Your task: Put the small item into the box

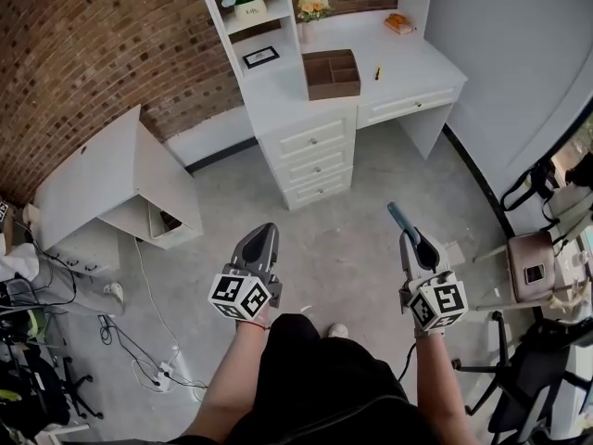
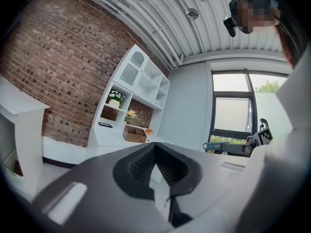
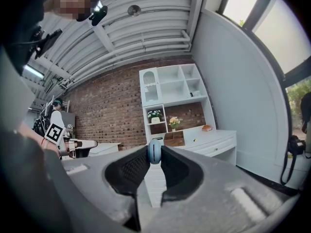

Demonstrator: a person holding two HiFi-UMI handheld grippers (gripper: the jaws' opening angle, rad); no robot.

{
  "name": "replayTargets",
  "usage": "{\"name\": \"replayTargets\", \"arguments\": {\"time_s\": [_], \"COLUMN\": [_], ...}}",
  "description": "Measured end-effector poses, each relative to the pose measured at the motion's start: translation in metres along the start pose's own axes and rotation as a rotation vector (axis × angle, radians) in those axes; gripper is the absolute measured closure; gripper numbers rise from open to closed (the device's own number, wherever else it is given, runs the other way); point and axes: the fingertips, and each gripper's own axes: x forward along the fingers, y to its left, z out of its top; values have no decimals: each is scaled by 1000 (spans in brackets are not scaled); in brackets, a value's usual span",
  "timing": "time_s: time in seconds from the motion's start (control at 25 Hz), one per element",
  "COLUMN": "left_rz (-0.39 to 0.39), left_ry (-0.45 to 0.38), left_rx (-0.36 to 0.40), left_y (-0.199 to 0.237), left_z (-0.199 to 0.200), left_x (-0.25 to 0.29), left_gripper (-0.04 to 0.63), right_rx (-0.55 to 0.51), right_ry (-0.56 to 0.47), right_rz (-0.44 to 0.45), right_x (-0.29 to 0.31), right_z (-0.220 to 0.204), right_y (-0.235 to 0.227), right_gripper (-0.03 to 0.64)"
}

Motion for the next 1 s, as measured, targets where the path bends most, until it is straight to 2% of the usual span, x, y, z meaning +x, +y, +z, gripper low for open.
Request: {"name": "replayTargets", "arguments": {"time_s": [0.4,0.68,1.0], "left_rz": [-8,1,-26], "left_ry": [21,-2,19], "left_rx": [14,4,10], "left_y": [9,38,63], "left_z": [-4,8,20], "left_x": [39,94,162], "left_gripper": [592,592,592], "right_rx": [28,16,23], "right_ry": [9,11,14], "right_rz": [-3,11,7], "right_x": [25,80,150], "right_z": [-9,0,12], "right_y": [-18,-39,-65], "right_gripper": [552,552,552]}}
